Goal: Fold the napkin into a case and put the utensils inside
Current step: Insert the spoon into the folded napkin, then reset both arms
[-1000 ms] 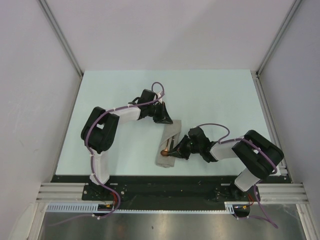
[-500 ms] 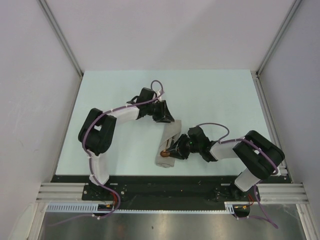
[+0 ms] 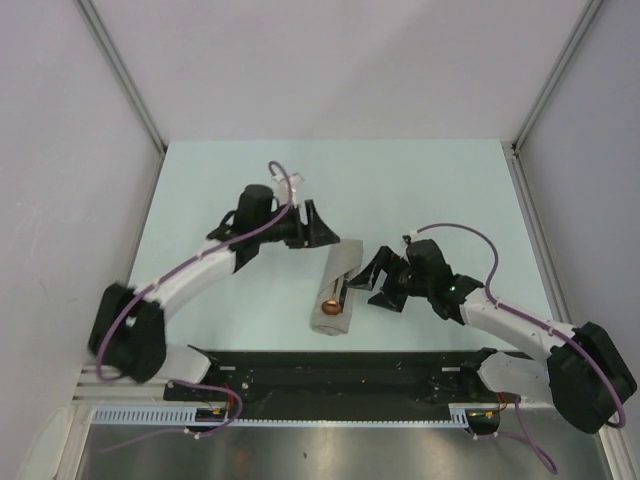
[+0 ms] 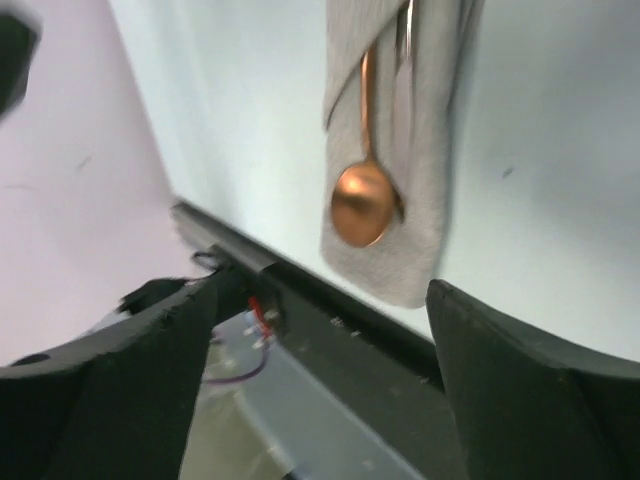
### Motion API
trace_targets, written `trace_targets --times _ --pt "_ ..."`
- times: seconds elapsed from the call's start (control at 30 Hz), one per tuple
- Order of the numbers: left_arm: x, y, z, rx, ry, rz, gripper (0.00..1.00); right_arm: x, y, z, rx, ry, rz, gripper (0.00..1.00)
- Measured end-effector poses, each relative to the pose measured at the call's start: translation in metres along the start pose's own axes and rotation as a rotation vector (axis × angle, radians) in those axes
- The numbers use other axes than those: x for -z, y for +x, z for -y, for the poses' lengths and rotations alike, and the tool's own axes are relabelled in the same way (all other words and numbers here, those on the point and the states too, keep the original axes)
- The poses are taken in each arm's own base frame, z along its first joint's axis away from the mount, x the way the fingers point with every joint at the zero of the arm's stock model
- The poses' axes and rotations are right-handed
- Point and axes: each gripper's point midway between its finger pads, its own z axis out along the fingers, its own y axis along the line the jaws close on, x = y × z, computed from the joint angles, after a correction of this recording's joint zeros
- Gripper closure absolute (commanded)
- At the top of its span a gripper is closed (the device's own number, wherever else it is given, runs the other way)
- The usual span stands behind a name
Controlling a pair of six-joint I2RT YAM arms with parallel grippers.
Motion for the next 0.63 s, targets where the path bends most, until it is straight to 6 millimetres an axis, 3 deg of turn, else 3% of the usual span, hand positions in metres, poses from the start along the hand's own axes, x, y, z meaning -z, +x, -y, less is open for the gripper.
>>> trace_targets --times 0.17,0.27,0.47,0.63 --pt "0.073 0.013 0.033 -0.164 0.057 0.258 0.13 0.015 -0.037 0.001 0.299 0.067 0.141 0.00" --pt "0.101 0.023 0.040 -0.230 0.090 0.401 0.08 0.020 -0.053 0.002 0.460 0.075 0.229 0.00" --pt "0.128 0.067 0.007 -0.245 0.072 0.580 0.00 0.030 -0.078 0.006 0.622 0.056 0.415 0.00" --pt "0.159 0.062 0.009 -0.256 0.111 0.781 0.00 0.036 -0.074 0.026 0.659 0.027 0.483 0.00"
